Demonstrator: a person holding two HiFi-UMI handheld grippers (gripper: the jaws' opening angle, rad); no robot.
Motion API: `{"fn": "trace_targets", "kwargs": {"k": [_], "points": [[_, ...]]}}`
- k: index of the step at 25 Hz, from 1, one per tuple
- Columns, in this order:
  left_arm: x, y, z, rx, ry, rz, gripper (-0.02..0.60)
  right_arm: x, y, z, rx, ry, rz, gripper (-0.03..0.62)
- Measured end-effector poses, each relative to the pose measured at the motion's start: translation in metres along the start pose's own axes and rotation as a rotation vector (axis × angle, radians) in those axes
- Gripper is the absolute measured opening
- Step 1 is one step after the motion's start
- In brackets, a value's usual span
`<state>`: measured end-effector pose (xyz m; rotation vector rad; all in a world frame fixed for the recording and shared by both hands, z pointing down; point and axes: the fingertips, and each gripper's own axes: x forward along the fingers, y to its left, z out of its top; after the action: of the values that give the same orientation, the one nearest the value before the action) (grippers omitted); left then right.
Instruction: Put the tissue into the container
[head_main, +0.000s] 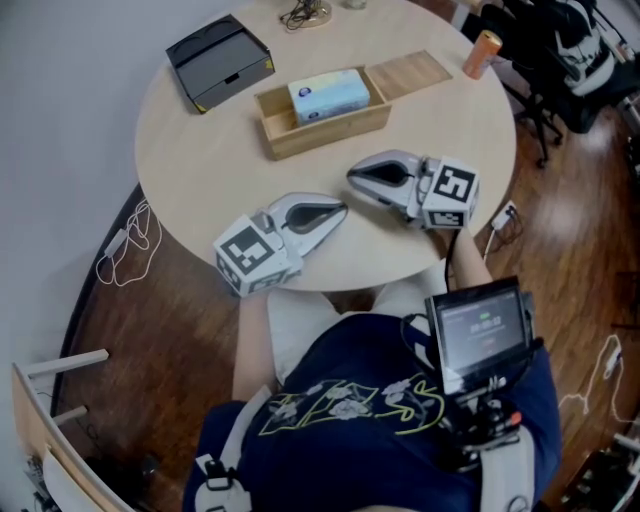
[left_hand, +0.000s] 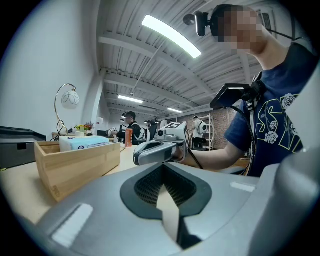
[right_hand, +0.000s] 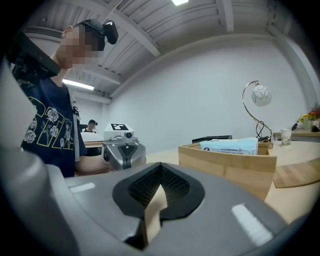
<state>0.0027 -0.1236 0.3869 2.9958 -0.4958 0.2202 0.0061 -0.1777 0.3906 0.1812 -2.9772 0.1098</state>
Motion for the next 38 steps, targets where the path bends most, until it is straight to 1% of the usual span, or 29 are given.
{"fn": "trace_targets", "kwargs": {"k": [3, 6, 10, 14, 18, 21, 23, 28, 32, 34, 38], "points": [[0.0003, 0.0011, 0.0019, 0.007, 0.0, 0.003, 0.003, 0.0, -0.0018, 0.0, 0.003, -0.013, -0.004, 0.014], [0.0016, -0.0009, 0.0056, 0.009, -0.007, -0.01, 0.003, 0.0003, -0.0029, 0.0002, -0.003, -0.013, -0.013, 0.014], [-0.0007, 0.0009, -0.002, 0.007, 0.016, 0.012, 0.003, -0.0002, -0.0045, -0.0002, 0.001, -0.008, -0.047, 0.014], [-0.0006, -0.0011, -0.0027, 0.002, 0.002, 0.002, 0.003, -0.0008, -0.0039, -0.0016, 0.006, -0.017, -0.054, 0.014], [-0.0013, 0.0021, -0.0021, 0.006, 0.017, 0.007, 0.003, -0.0003, -0.0069, -0.0027, 0.007, -0.008, -0.056, 0.014], [-0.0008, 0.0031, -0.0017, 0.004, -0.005, -0.001, 0.003, 0.0013, -0.0075, 0.0007, 0.006, -0.002, -0.062, 0.014], [0.0003, 0.003, -0.0015, 0.003, -0.016, -0.004, 0.003, 0.0007, -0.0075, 0.0, 0.006, -0.004, -0.058, 0.014], [0.0001, 0.0036, -0.0013, 0.0, 0.006, 0.011, 0.003, 0.0, -0.008, -0.002, 0.01, -0.003, -0.06, 0.014], [0.0004, 0.0025, -0.0011, 0.0, -0.008, 0.005, 0.003, 0.0003, -0.0018, -0.0026, 0.002, -0.006, -0.023, 0.014], [0.001, 0.0036, -0.0001, 0.002, -0.001, 0.012, 0.003, 0.0005, 0.0015, -0.0024, 0.0, -0.01, -0.003, 0.014], [0.001, 0.0033, -0.0007, 0.003, 0.005, 0.01, 0.003, 0.0006, 0.0017, -0.0023, -0.001, -0.006, -0.003, 0.014]]}}
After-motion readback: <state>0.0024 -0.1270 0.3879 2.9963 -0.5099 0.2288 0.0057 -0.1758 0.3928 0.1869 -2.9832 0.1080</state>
